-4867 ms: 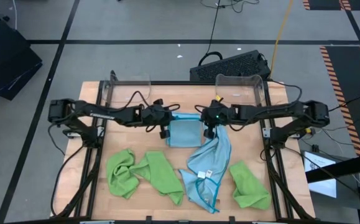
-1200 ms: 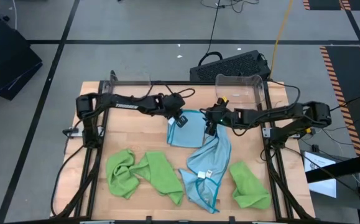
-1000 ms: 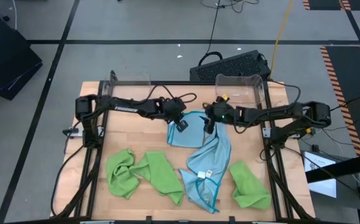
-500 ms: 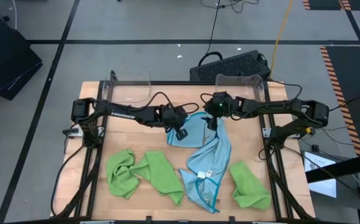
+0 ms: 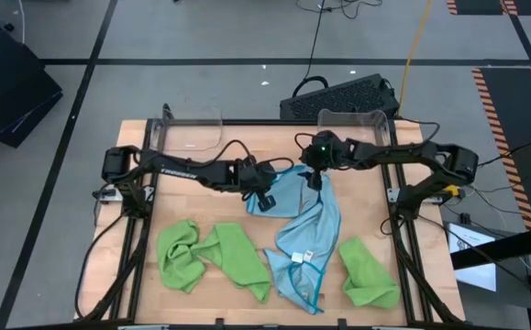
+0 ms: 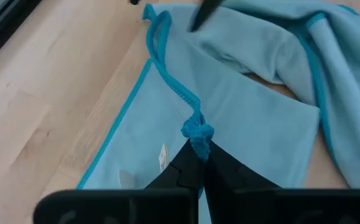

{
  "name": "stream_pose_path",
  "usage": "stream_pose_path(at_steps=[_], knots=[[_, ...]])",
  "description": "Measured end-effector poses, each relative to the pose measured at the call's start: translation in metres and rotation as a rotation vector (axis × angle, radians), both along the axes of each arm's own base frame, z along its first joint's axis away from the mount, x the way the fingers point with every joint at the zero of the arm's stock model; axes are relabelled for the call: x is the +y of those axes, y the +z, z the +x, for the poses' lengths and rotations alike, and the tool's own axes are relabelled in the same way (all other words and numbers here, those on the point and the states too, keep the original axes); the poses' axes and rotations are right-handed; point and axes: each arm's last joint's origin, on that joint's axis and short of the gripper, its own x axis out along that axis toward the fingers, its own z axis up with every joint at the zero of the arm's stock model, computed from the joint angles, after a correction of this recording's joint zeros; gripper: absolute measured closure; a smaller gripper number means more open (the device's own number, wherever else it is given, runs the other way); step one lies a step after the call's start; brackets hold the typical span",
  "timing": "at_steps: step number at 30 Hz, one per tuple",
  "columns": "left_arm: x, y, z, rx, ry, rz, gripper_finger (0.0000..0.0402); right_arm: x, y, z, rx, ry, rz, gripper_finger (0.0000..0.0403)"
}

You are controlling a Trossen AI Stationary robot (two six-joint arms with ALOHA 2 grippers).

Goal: Fold microfiber towels
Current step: Fold the top left blue microfiber cloth

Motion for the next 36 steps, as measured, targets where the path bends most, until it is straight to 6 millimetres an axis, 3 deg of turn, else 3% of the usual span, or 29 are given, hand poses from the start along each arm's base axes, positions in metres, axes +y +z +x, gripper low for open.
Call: stream_pose_path(at_steps=[11, 22, 28, 36], knots=[[-0.011, 0.003, 0.000, -0.011, -0.029, 0.001, 0.0397, -0.002, -0.017, 0.003, 0.048, 0.011, 0.049, 0.0190], [-0.020, 0.002, 0.000, -0.004, -0.023, 0.009, 0.0394, 0.001, -0.017, 0.002, 0.065, 0.017, 0.054, 0.0387], [-0.023, 0.000, -0.003, 0.028, -0.007, 0.019, 0.0397, 0.012, -0.011, 0.006, 0.042, 0.051, 0.039, 0.0396], [-0.033, -0.001, -0.005, 0.048, -0.005, 0.001, 0.0397, 0.038, 0.014, 0.008, -0.040, 0.093, 0.054, 0.0400]])
